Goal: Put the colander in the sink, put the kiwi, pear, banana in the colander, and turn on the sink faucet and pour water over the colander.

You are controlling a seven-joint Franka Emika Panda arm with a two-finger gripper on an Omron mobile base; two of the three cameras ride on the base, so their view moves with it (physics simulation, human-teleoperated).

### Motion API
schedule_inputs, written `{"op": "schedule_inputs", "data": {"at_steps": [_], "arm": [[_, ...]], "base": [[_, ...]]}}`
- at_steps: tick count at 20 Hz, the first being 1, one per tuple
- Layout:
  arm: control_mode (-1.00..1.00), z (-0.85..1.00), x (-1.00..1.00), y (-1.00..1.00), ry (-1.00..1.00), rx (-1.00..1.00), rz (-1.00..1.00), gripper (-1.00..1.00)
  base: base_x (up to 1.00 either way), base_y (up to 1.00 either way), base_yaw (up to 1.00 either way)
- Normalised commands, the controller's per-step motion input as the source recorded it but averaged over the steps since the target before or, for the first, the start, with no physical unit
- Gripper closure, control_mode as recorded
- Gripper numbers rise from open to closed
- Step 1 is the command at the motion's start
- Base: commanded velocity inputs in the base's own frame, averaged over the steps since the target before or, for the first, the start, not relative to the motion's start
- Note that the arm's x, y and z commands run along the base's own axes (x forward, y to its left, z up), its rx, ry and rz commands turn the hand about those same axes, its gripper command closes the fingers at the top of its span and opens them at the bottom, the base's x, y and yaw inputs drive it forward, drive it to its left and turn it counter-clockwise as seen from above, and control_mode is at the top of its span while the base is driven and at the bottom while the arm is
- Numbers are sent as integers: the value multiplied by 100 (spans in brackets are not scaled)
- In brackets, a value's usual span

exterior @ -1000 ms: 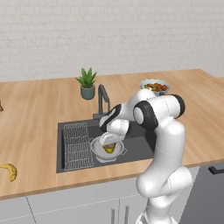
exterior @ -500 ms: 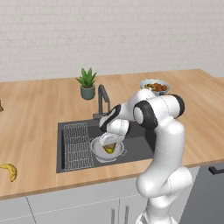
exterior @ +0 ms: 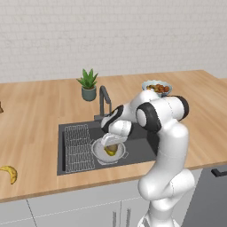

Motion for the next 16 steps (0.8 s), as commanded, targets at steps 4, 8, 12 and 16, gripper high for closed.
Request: {"op": "schedule_inputs", "data": {"at_steps": [4, 8, 12, 16], "arm": [[-100, 44, -17, 0, 0, 0, -5, -100], [-100, 57, -23, 0, 0, 0, -2, -100], [-100, 66, -55, 0, 0, 0, -6, -100], [-100, 47, -63, 0, 0, 0, -15, -100]], "base": [[0, 0, 0], [0, 0, 0], [0, 0, 0], [0, 0, 0]]}}
